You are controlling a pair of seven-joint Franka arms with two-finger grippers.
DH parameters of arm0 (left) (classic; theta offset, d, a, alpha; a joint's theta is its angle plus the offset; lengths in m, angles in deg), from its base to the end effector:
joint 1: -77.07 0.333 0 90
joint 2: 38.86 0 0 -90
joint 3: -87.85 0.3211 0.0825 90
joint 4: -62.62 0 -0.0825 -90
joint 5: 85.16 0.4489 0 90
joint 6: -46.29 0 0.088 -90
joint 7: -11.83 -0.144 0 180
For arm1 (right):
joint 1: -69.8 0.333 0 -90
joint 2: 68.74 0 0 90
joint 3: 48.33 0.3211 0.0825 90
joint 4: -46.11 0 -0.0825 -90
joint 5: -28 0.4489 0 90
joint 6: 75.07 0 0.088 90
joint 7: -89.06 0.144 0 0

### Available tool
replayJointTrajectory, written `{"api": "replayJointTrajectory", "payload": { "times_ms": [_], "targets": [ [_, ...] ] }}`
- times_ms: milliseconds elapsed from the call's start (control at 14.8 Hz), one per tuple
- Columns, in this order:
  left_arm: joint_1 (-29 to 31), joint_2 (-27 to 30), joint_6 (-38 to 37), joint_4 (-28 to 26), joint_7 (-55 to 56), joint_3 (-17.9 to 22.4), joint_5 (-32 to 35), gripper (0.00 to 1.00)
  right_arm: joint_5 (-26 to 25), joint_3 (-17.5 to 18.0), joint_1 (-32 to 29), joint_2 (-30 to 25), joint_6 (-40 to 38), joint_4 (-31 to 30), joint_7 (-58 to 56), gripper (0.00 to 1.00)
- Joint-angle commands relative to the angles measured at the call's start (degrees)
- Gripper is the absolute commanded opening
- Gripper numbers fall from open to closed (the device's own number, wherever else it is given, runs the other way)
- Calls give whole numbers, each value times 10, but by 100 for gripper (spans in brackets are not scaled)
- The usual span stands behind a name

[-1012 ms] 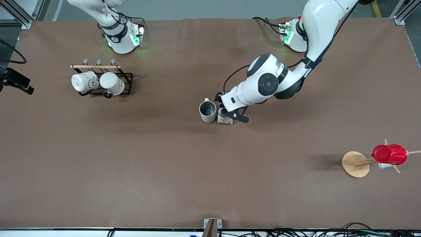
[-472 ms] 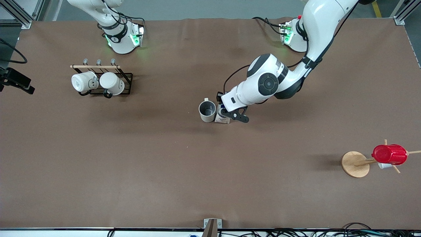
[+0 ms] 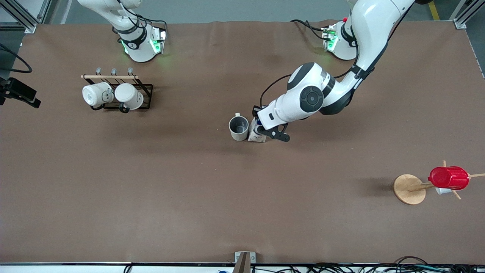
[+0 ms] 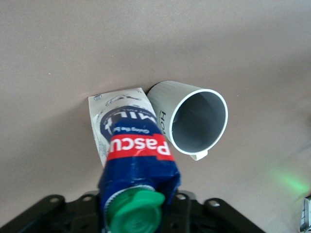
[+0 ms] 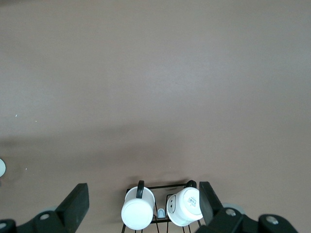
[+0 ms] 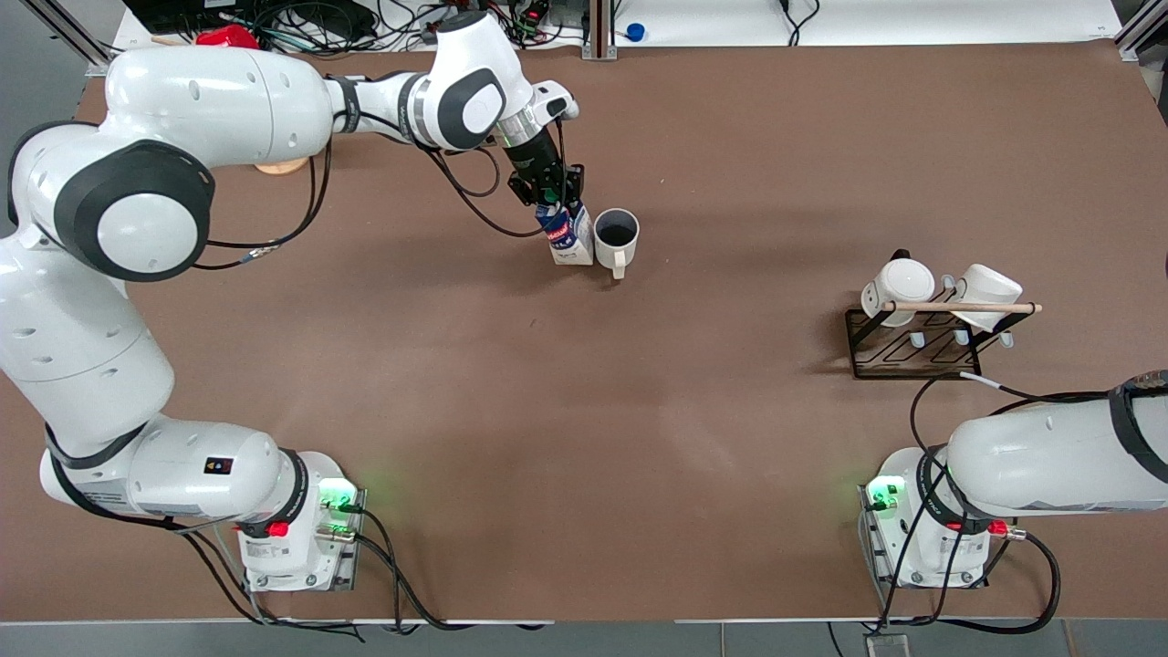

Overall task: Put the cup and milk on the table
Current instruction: 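Lower the milk carton beside the mug with the left gripper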

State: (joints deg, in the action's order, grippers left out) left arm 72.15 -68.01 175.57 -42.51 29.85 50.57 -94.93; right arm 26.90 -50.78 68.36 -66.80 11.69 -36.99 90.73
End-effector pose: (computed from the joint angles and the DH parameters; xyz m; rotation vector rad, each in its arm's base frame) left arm 0.5195 -0.4637 0.2385 2.7308 -0.3412 -0.3008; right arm 0.6241 -0.0449 0.6309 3.1163 -0.1534 0.0463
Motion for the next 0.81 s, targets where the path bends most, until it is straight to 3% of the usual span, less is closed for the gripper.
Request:
{"api": "replayJointTrajectory", "payload": {
  "times_ms": [0,67,337,540,742],
  "targets": [
    [4,18,-11,-2,18,-3,5,74,8,11,-14,-2,-4,-1,8,100],
    [3,18,-11,-2,20,-3,5,89,8,11,-14,-3,-4,-2,8,100],
    [4,20,-49,54,54,-2,5,100,8,11,-14,-2,-4,-2,8,100],
    [5,43,-151,119,46,23,5,100,8,10,-14,-2,-4,-2,8,100],
    [3,113,-208,129,5,84,5,100,8,10,-15,-2,-4,-2,8,100]
  ]
}}
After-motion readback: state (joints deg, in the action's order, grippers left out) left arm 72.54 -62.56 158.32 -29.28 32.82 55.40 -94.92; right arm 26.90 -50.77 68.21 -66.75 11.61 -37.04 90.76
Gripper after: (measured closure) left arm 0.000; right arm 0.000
